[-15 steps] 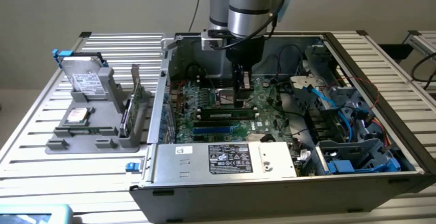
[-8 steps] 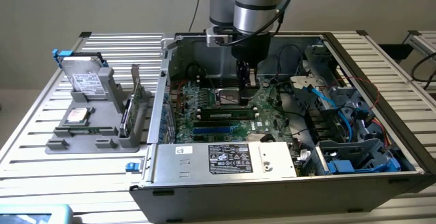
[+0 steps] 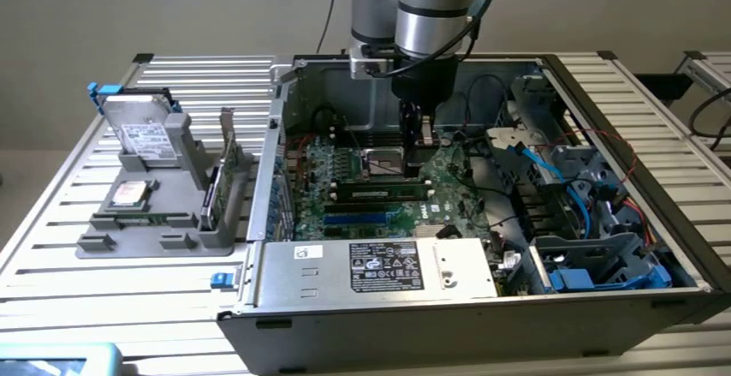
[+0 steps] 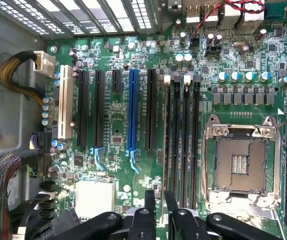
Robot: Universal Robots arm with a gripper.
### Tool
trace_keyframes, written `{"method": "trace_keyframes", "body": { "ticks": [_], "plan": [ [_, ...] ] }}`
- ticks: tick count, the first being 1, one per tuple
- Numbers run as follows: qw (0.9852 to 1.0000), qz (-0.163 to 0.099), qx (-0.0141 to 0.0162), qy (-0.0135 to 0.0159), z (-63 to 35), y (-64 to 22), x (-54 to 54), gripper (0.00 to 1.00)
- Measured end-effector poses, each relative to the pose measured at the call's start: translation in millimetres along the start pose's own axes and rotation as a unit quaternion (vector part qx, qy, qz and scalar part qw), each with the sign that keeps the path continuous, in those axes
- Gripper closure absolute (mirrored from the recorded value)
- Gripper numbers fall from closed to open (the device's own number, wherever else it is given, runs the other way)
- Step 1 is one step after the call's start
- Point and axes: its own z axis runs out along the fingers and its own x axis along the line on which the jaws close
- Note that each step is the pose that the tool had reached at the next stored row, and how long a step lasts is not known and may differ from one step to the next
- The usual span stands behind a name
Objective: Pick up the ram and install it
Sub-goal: 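Insert the ram into the slot, then press down the ram until it locks into place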
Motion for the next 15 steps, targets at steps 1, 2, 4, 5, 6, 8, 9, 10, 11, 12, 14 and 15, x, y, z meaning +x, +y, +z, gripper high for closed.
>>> {"method": "trace_keyframes", "body": {
  "ticks": [1, 2, 4, 5, 6, 8, 9, 10, 11, 12, 14, 15],
  "plan": [
    [1.0000, 0.000, 0.0000, 0.0000, 0.0, 0.0, 0.0, 0.79],
    [1.0000, 0.000, 0.0000, 0.0000, 0.0, 0.0, 0.0, 0.79],
    [1.0000, 0.000, 0.0000, 0.0000, 0.0, 0.0, 0.0, 0.79],
    [1.0000, 0.000, 0.0000, 0.0000, 0.0, 0.0, 0.0, 0.81],
    [1.0000, 0.000, 0.0000, 0.0000, 0.0, 0.0, 0.0, 0.81],
    [1.0000, 0.000, 0.0000, 0.0000, 0.0, 0.0, 0.0, 0.89],
    [1.0000, 0.000, 0.0000, 0.0000, 0.0, 0.0, 0.0, 0.89],
    [1.0000, 0.000, 0.0000, 0.0000, 0.0, 0.0, 0.0, 0.89],
    [1.0000, 0.000, 0.0000, 0.0003, 0.2, 0.0, 0.0, 0.89],
    [1.0000, 0.000, 0.0000, 0.0002, 0.7, -0.5, 0.1, 0.89],
    [1.0000, 0.004, -0.0006, -0.0042, 2.6, -0.9, 0.2, 0.89],
    [1.0000, 0.006, -0.0010, -0.0068, 3.6, -1.0, 0.1, 0.89]
  ]
}}
